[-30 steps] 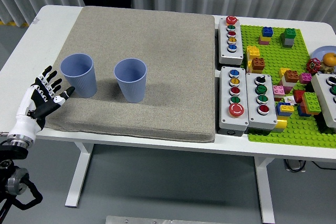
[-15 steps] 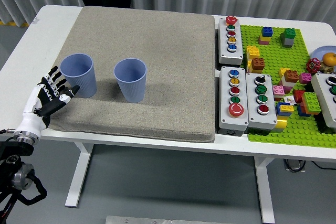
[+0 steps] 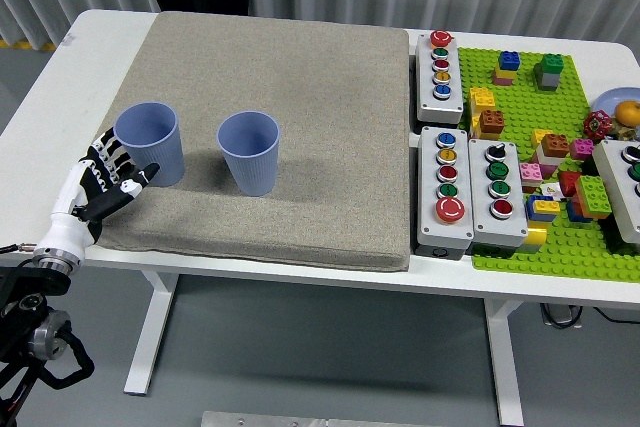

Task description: Pick cup pour cup place

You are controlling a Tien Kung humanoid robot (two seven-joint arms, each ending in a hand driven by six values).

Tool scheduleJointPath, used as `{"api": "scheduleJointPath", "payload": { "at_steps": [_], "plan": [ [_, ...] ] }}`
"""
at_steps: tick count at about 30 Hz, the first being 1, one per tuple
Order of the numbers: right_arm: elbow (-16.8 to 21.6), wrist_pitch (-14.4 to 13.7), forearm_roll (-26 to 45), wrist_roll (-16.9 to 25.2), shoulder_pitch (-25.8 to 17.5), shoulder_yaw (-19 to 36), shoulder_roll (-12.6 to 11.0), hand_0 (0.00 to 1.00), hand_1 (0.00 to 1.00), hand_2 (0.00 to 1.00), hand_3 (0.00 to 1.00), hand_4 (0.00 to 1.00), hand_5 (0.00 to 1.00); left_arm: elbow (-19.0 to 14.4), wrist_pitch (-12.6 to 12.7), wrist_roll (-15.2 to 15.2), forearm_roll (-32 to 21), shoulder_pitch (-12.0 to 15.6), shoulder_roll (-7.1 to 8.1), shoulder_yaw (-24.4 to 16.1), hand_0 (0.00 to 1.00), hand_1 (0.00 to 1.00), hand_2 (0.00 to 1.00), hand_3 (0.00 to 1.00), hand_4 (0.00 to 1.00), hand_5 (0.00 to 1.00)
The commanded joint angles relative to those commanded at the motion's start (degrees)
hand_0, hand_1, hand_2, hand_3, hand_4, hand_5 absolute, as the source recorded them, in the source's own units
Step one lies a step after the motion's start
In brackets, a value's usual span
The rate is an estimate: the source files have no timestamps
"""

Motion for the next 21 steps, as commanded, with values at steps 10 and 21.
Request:
{"api": "scheduleJointPath", "payload": {
  "at_steps": [10,21],
  "plan": [
    [0.0,0.0,0.0,0.0,0.0,0.0,0.1,0.706,0.632,0.588,0.575,0.002,0.137,0.6,0.3,0.2,0.8,-0.5,0.02,0.6,0.926,0.917,0.998,0.974,0.886,0.212],
    [0.0,0.1,-0.2,0.0,-0.4,0.1,0.1,0.707,0.632,0.587,0.575,0.002,0.136,1.0,0.4,0.2,0.9,-0.8,0.05,1.1,0.926,0.918,0.998,0.971,0.882,0.218]
  ]
}}
